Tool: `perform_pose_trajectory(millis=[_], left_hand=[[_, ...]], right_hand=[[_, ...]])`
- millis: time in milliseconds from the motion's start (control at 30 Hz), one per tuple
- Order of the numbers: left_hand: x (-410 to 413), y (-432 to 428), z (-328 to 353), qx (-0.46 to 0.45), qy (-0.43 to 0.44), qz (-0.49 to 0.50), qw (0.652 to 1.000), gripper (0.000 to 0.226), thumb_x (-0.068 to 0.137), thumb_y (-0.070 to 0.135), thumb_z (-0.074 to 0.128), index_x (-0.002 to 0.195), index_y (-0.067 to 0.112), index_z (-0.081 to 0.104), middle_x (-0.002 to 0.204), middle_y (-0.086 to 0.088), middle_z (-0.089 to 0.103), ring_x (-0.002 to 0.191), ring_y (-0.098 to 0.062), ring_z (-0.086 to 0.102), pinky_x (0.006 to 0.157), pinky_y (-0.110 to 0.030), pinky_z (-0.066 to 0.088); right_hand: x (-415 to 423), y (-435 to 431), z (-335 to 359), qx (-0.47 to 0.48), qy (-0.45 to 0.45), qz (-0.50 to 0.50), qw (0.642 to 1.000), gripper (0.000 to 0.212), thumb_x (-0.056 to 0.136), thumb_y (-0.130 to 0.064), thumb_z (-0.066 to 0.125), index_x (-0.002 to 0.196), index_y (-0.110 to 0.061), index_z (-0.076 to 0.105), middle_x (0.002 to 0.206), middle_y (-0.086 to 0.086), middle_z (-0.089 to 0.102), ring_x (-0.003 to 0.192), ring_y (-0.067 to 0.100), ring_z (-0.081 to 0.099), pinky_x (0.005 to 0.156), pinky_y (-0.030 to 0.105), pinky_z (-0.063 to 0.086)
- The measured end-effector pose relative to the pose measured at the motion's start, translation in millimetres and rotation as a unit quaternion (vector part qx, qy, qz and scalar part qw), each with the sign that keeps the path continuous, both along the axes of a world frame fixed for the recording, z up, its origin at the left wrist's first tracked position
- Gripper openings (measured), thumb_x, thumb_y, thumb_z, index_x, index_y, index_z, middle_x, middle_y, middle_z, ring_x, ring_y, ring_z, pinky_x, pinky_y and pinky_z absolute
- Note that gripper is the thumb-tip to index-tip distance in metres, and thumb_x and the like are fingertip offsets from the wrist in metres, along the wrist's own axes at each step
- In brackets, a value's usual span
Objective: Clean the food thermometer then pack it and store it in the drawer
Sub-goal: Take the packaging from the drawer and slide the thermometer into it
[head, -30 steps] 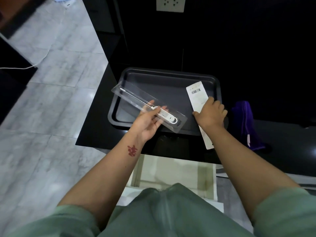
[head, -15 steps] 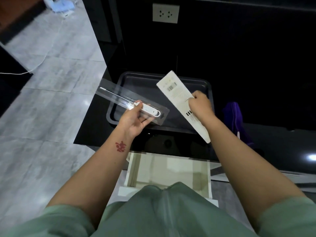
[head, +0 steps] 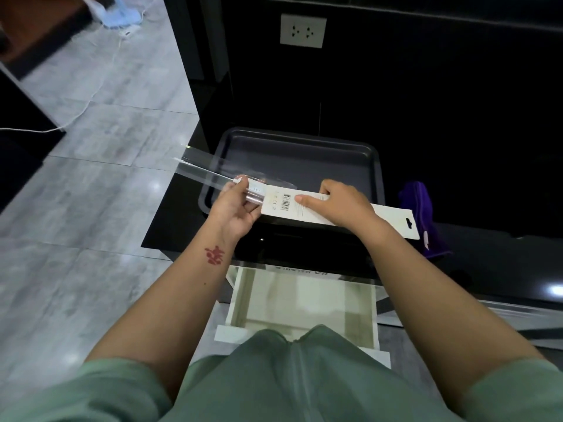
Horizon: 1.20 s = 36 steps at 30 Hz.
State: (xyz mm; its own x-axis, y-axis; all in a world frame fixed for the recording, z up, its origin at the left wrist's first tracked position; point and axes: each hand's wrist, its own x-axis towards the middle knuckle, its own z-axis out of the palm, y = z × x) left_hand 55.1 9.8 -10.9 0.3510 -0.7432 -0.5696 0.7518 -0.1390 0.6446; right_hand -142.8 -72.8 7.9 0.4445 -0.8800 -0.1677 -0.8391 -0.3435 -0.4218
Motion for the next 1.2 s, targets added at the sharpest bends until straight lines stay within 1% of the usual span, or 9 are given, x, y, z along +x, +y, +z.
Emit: perform_pose_trajectory(millis=[367, 533, 667, 733, 767, 900, 1000, 1100, 1200], left_hand=[[12.5, 3.0, 1.4, 0.012, -0.007, -0.007, 1.000, 0.009, 0.100, 0.024, 0.051, 0.093, 0.020, 0.056, 0.109, -0.011, 0.072, 0.085, -0.026, 0.074, 0.062, -0.038, 0.061], [15.9, 1.9, 3.5, 0.015, -0.003, -0.014, 1.000, 0.009, 0.100, 0.024, 0.051, 0.094, 0.019, 0.055, 0.099, -0.011, 0.075, 0.082, -0.027, 0.075, 0.061, -0.038, 0.061], [19.2, 1.4, 6.1, 0.012, 0.005, -0.023, 1.000, 0.011, 0.101, 0.024, 0.050, 0.092, 0.019, 0.055, 0.093, -0.009, 0.077, 0.084, -0.028, 0.075, 0.072, -0.042, 0.061], [20.0, 1.1, 7.2, 0.014, -0.001, -0.027, 1.000, 0.013, 0.101, 0.025, 0.049, 0.091, 0.019, 0.054, 0.094, -0.008, 0.077, 0.087, -0.028, 0.074, 0.082, -0.043, 0.058], [20.1, 0.9, 7.7, 0.014, -0.003, -0.027, 1.000, 0.013, 0.101, 0.025, 0.048, 0.091, 0.020, 0.054, 0.095, -0.008, 0.076, 0.089, -0.028, 0.073, 0.082, -0.044, 0.058], [18.1, 1.7, 8.4, 0.002, 0.009, -0.021, 1.000, 0.012, 0.101, 0.023, 0.049, 0.092, 0.017, 0.053, 0.096, -0.011, 0.076, 0.091, -0.030, 0.073, 0.069, -0.041, 0.060], [13.1, 2.2, 8.0, -0.017, 0.037, -0.013, 0.999, 0.011, 0.101, 0.020, 0.050, 0.092, 0.013, 0.053, 0.102, -0.015, 0.073, 0.083, -0.030, 0.074, 0.064, -0.042, 0.061], [4.5, 1.3, 6.7, -0.021, 0.060, -0.012, 0.998, 0.008, 0.101, 0.019, 0.049, 0.100, 0.011, 0.052, 0.100, -0.015, 0.074, 0.081, -0.030, 0.075, 0.061, -0.041, 0.061], [-7.4, -0.1, 6.3, -0.015, 0.077, -0.024, 0.997, 0.011, 0.100, 0.019, 0.049, 0.102, 0.008, 0.051, 0.096, -0.016, 0.074, 0.083, -0.030, 0.074, 0.065, -0.043, 0.061]], right_hand=[[-6.1, -4.8, -3.7, -0.026, 0.017, -0.037, 0.999, 0.058, 0.071, -0.086, 0.042, 0.073, -0.027, 0.041, 0.070, -0.012, 0.056, 0.065, 0.007, 0.047, 0.068, 0.034, 0.032], [-5.2, -1.8, -4.9, -0.042, 0.012, -0.039, 0.998, 0.057, 0.073, -0.085, 0.042, 0.080, -0.028, 0.045, 0.071, -0.014, 0.055, 0.068, 0.013, 0.050, 0.074, 0.036, 0.033], [-6.4, 0.0, -3.7, -0.066, -0.007, -0.047, 0.997, 0.056, 0.074, -0.083, 0.044, 0.079, -0.027, 0.044, 0.068, -0.014, 0.053, 0.062, 0.003, 0.039, 0.076, 0.037, 0.033], [-7.2, 0.7, -3.2, -0.074, -0.010, -0.050, 0.996, 0.056, 0.075, -0.082, 0.045, 0.081, -0.026, 0.044, 0.068, -0.015, 0.051, 0.061, 0.002, 0.036, 0.076, 0.037, 0.033], [-7.1, 0.9, -3.0, -0.077, -0.010, -0.052, 0.996, 0.056, 0.075, -0.081, 0.045, 0.081, -0.026, 0.045, 0.067, -0.015, 0.050, 0.061, 0.002, 0.035, 0.076, 0.037, 0.033], [-6.5, 0.8, -2.9, -0.081, -0.009, -0.058, 0.995, 0.056, 0.076, -0.081, 0.046, 0.082, -0.025, 0.044, 0.067, -0.015, 0.049, 0.061, 0.001, 0.033, 0.076, 0.038, 0.034], [-3.2, 0.7, -3.6, -0.081, 0.004, -0.063, 0.995, 0.057, 0.077, -0.081, 0.045, 0.085, -0.024, 0.044, 0.067, -0.014, 0.050, 0.062, 0.011, 0.042, 0.079, 0.039, 0.033], [3.1, 1.5, -5.0, -0.076, 0.011, -0.068, 0.995, 0.058, 0.078, -0.080, 0.044, 0.088, -0.023, 0.046, 0.072, -0.009, 0.055, 0.071, 0.020, 0.049, 0.080, 0.039, 0.033], [8.2, 2.9, -6.1, -0.068, 0.016, -0.067, 0.995, 0.059, 0.079, -0.080, 0.043, 0.090, -0.022, 0.046, 0.078, -0.006, 0.059, 0.074, 0.021, 0.052, 0.080, 0.040, 0.033]])
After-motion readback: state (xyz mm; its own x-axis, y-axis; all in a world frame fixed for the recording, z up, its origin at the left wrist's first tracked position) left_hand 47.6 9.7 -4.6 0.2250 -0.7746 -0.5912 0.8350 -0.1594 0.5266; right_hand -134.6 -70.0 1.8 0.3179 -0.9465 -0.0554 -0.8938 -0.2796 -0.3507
